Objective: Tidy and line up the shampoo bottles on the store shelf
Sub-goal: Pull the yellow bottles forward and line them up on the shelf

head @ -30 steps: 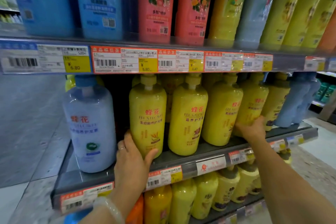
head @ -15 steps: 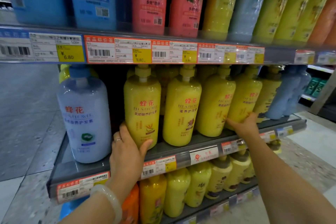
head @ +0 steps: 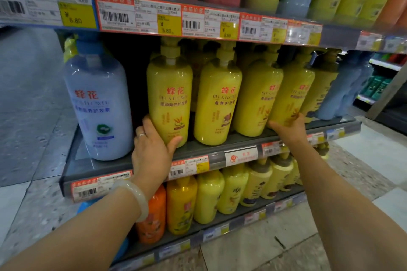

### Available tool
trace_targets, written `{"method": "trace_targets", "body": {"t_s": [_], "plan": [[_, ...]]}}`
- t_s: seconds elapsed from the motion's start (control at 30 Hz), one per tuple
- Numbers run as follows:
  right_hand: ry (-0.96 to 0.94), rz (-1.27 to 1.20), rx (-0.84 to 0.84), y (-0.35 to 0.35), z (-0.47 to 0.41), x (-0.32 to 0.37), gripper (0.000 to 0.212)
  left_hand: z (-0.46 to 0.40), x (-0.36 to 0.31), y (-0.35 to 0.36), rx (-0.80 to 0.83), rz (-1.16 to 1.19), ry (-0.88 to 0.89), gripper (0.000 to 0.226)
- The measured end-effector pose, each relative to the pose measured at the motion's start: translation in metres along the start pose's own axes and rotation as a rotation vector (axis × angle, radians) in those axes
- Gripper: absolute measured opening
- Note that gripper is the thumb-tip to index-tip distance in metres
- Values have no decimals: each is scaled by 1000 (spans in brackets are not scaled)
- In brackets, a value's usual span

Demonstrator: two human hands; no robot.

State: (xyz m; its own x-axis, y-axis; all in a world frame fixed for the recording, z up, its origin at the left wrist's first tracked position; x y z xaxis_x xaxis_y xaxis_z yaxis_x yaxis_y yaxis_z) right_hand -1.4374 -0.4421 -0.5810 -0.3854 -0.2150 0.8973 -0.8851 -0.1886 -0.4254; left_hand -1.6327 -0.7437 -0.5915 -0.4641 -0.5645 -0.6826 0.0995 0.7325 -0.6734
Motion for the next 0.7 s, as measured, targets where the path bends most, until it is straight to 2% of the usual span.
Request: {"method": "trace_targets", "body": {"t_s": [0.17, 0.33, 0.47, 0.7], "plan": [[-67, 8, -67, 3, 19, 12, 85, 1, -1, -1, 9, 8, 9, 88], [-177, 30, -127, 23, 66, 36, 67, 1, -2, -2, 10, 8, 15, 87], [-229, -4, 4, 50, 94, 44, 71, 2, -3, -2, 20, 19, 13, 87], [-236, 246, 199, 70, 116, 43, 80, 0, 1, -4, 69, 79, 0, 86]]}}
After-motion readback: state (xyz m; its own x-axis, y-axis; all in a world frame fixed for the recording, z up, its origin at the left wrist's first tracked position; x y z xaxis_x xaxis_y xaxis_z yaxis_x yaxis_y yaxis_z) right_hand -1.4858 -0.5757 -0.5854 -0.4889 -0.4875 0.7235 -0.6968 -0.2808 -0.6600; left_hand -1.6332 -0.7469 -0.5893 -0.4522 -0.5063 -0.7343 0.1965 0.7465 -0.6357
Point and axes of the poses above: each hand's wrist, its own z-axis away from the middle knuckle, its own y-axis out of the palm, x = y × z, the point moved 5 cm from there along -z, towards the middle knuckle, and after that the axes turned 2 degrees about z, right-handed, at the moved point
